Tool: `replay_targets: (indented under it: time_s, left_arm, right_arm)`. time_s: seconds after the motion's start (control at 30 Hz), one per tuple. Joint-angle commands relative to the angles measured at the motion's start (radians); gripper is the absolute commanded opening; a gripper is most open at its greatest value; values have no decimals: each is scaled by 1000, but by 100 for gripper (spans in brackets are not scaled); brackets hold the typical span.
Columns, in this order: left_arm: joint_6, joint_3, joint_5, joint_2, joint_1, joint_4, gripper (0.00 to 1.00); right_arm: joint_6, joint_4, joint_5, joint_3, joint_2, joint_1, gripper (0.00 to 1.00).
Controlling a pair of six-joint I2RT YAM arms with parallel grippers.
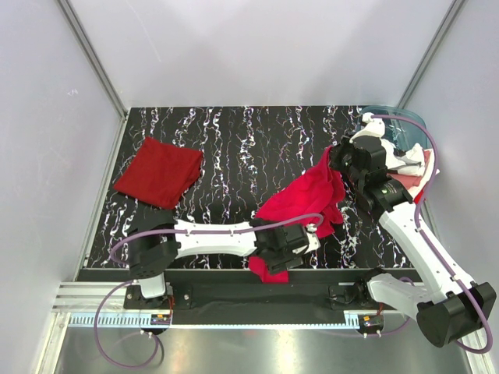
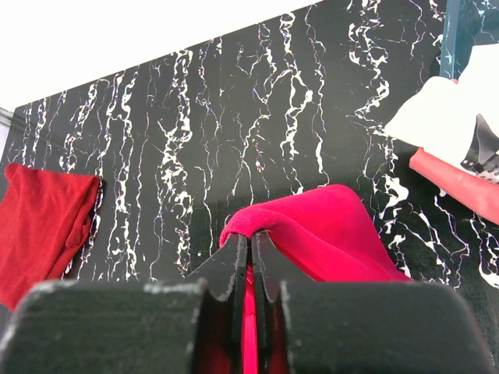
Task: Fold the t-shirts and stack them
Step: Flatten the tshirt out
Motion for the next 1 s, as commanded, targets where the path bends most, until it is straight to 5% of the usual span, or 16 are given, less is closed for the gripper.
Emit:
replay_targets:
  time_s: [0.0,0.27,0.53,0.77,0.97]
  left_arm:
    - [9,53,-31,48,-5,-16,68]
    - [-8,92,-110,123,-2,-50,46]
    - [-23,103,-164,126,-1,-50,0]
    - [-112,22,-193,-56,74,62,0]
    - [-290,-110,-19,-369,399,234,0]
  right_arm:
    - [7,47,-12,-2,-8,-3,6]
    - [7,48,-12,-4,-10,-4,6]
    - [7,48,-14,-4,-10,-3,6]
    - [7,47,0,-5,-7,-4,5]
    - [15,26,69,4,-4,-4,0]
